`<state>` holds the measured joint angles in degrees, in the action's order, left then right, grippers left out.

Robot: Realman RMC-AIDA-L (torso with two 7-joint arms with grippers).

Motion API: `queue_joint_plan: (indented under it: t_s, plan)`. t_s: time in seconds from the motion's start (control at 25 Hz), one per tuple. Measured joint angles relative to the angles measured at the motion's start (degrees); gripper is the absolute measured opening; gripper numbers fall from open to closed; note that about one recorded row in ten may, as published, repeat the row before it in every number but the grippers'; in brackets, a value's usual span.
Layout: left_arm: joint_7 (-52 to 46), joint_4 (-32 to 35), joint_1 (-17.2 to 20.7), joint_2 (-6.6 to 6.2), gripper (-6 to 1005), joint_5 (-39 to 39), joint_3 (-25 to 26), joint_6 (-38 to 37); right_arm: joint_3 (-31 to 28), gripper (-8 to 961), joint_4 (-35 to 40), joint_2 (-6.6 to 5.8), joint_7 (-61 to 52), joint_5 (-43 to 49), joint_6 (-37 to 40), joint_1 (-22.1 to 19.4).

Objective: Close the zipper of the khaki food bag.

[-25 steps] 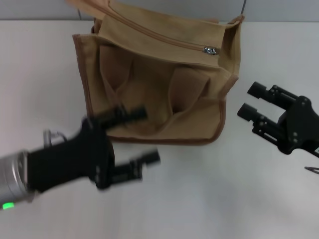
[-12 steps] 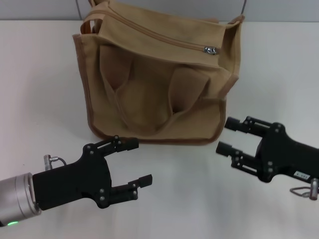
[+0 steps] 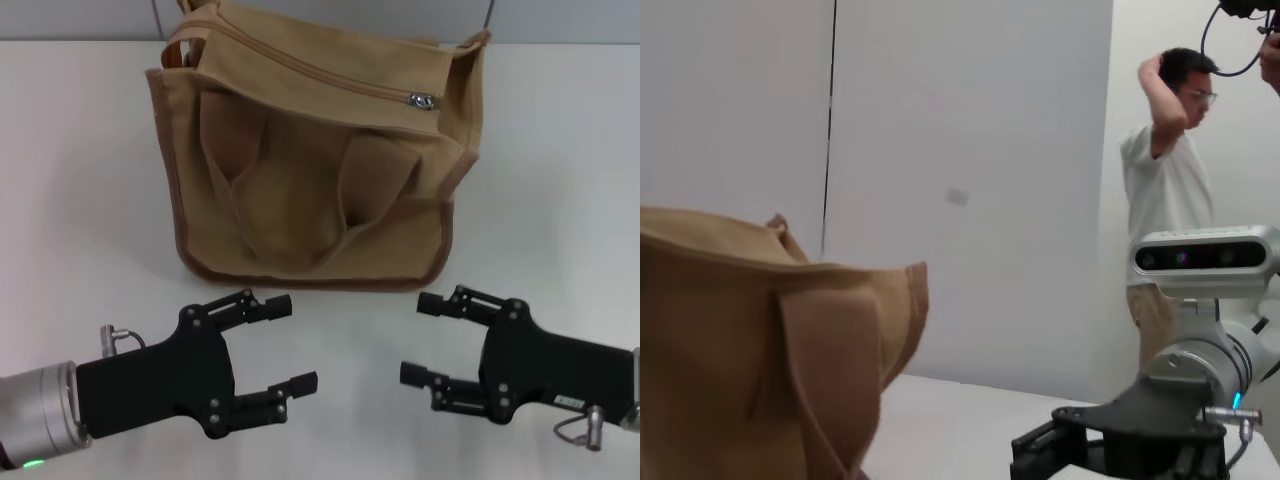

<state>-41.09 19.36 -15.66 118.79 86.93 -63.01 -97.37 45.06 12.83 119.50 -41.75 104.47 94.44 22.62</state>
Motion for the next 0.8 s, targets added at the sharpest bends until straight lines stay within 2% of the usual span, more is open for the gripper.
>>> queue_joint_plan:
  t_s: [0.48, 0.8]
  plan:
    - [0.42, -4.00, -0.70, 0.19, 778, -0.05, -0.14, 5.45, -0.03, 768, -1.43, 0.10, 0.38, -0.19, -4.53, 1.15]
    - [0.46, -4.52, -1.96, 0.33, 778, -0.31, 0.23, 5.09, -0.20, 768, -2.45, 0.12, 0.38, -0.24, -5.28, 2.00]
